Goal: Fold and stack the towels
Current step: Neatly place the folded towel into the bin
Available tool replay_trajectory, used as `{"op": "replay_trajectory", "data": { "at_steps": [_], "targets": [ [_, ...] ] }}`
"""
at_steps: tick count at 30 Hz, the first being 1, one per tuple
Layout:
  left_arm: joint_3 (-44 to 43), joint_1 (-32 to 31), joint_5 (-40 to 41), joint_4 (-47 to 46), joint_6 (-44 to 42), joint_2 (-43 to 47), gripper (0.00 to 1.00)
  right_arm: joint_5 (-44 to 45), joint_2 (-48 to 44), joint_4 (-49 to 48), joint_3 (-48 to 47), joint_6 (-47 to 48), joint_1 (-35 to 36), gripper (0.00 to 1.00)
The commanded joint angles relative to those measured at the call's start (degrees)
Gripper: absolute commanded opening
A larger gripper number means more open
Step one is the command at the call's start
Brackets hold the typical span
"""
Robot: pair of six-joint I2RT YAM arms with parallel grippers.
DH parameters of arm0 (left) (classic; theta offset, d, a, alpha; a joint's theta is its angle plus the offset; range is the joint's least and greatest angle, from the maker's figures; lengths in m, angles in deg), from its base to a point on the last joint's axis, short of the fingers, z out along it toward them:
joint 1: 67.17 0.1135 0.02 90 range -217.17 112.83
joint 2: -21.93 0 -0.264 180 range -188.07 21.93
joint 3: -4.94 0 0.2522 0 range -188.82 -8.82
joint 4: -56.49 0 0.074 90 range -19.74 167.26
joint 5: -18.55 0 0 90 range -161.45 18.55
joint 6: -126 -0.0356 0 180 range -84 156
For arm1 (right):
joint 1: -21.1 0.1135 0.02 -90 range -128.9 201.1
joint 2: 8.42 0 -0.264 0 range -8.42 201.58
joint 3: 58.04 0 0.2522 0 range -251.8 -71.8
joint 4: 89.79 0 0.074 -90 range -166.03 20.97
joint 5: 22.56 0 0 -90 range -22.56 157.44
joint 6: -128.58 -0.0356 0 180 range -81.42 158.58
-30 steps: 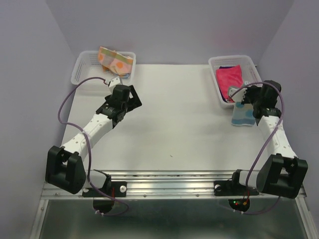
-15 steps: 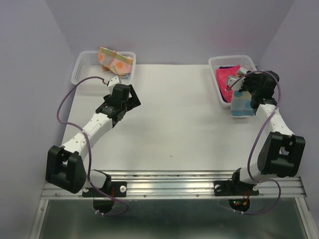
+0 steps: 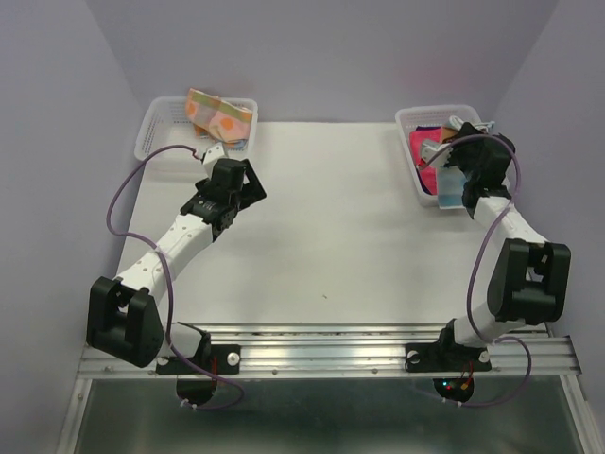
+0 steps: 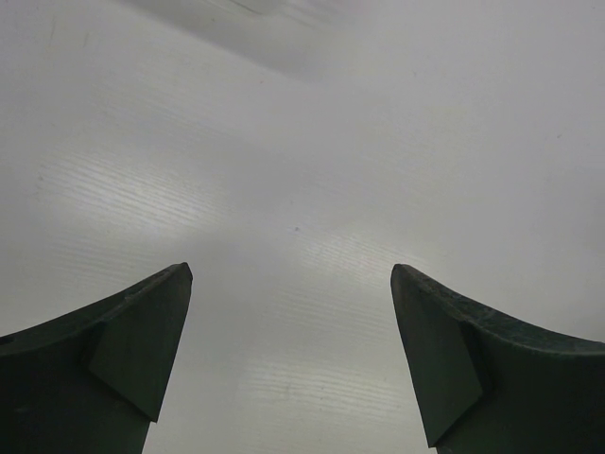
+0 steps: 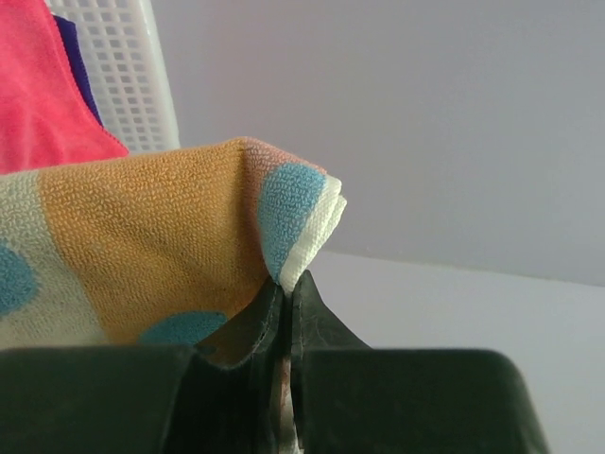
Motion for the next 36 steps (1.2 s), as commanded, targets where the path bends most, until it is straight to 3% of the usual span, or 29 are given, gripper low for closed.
{"op": "replay_trajectory", "data": {
  "at_steps": [1,7,9,12,26,36],
  "targets": [
    [0.2,0.2,0.3,-1.5,0.6,0.8,0.99,6.4,0.5,-10.1,3.1,3.9,1.4,0.01],
    [0.8,0.2,-0.7,-2.1,1.0,-0.1,0.99,9.2,-0.3,-14.7,8.4,3.9,2.4,0.01],
    [0.5,0.2,-0.9,-2.1,0.8,-0.7,0.99,8.3,-0.8,-13.5,8.6,-0.9,2.5,0.01],
    [-0.2,0.2,-1.0,-1.9,0.5,-1.4,0.99,6.8,0.0,-8.5,6.7,-5.4,2.4,0.01],
    [-2.5,0.8,2.3,0.7,0.3,-3.0,0.99,6.8,17.4,-24.5,-2.9,-9.3,2.4,0.01],
    [-3.9,1.5,1.7,0.2,0.2,-6.3,0.99,7.5,22.7,-29.6,-8.6,-11.6,2.4,0.01]
  ]
}}
